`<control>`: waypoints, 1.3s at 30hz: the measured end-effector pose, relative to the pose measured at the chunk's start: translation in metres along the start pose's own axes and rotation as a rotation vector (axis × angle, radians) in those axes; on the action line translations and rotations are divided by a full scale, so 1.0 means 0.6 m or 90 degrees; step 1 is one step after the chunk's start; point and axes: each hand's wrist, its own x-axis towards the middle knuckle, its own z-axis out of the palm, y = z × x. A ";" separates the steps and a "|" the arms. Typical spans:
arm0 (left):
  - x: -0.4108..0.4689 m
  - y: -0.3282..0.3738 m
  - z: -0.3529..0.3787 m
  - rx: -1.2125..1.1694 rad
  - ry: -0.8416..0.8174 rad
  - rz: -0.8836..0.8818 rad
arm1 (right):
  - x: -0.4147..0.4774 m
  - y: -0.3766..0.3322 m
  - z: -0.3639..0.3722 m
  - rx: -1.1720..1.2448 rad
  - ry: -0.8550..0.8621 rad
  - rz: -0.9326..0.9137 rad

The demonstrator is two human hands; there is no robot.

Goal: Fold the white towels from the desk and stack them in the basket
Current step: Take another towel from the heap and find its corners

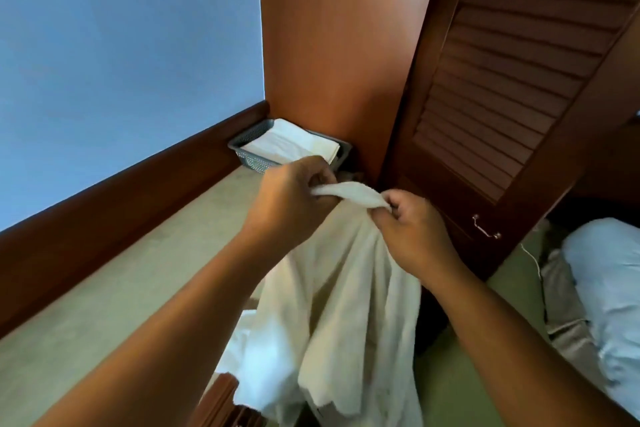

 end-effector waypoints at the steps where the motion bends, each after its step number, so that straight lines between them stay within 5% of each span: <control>1: 0.010 -0.024 0.020 0.004 -0.051 -0.022 | 0.025 0.012 -0.006 -0.010 0.036 -0.005; 6: 0.019 -0.160 0.118 0.136 -0.354 -0.182 | 0.141 0.061 -0.045 -0.011 0.131 0.021; 11: 0.014 -0.254 0.169 0.205 -0.387 -0.280 | 0.239 0.142 -0.125 0.019 0.254 0.086; 15: 0.034 -0.211 0.207 0.092 -0.171 -0.294 | 0.318 0.227 -0.176 -0.003 0.311 0.090; 20: 0.060 -0.095 0.298 0.026 0.033 -0.288 | 0.416 0.290 -0.208 -0.034 0.241 0.004; 27: 0.021 0.023 0.366 0.009 0.213 -0.442 | 0.417 0.370 -0.165 -0.052 -0.180 -0.012; 30: -0.001 0.065 0.336 -0.232 0.466 -0.625 | 0.371 0.378 -0.149 0.077 -0.339 0.057; 32: -0.003 0.092 0.311 -0.389 0.575 -0.649 | 0.351 0.368 -0.144 0.233 -0.393 0.129; 36: -0.019 0.134 0.288 -0.451 0.614 -0.595 | 0.315 0.344 -0.139 0.418 -0.434 0.268; 39: -0.046 0.136 0.295 -0.405 0.573 -0.604 | 0.284 0.321 -0.137 0.416 -0.459 0.294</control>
